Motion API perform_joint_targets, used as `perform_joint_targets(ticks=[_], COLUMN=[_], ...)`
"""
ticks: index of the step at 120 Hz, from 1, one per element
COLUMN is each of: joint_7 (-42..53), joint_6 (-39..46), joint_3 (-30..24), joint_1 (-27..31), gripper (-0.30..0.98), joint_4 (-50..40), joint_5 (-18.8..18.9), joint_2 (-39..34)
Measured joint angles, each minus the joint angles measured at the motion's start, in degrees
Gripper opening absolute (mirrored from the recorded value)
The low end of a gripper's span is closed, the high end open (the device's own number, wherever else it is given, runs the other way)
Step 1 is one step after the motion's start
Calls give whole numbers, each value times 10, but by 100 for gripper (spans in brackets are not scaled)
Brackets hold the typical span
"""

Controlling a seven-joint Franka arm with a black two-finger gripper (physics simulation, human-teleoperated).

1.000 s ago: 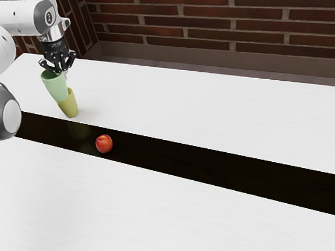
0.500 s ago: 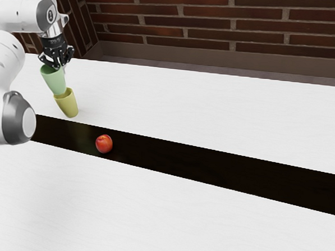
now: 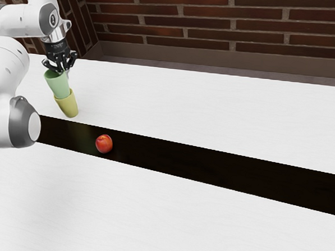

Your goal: Place the right cup onto the left cup

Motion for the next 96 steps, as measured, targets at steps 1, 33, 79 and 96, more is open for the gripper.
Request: perform_joint_targets(ticks=[1, 33, 79, 96], joint_7=[0, 2, 62, 160], joint_6=[0, 1, -17, -21], joint_3=[0, 0, -11, -36], joint_1=[0, 0, -23, -89], gripper=[-10, 31, 61, 64], joint_4=[0, -1, -53, -222], joint_5=[-1, -11, -11, -6], joint_2=[0, 1, -151, -315])
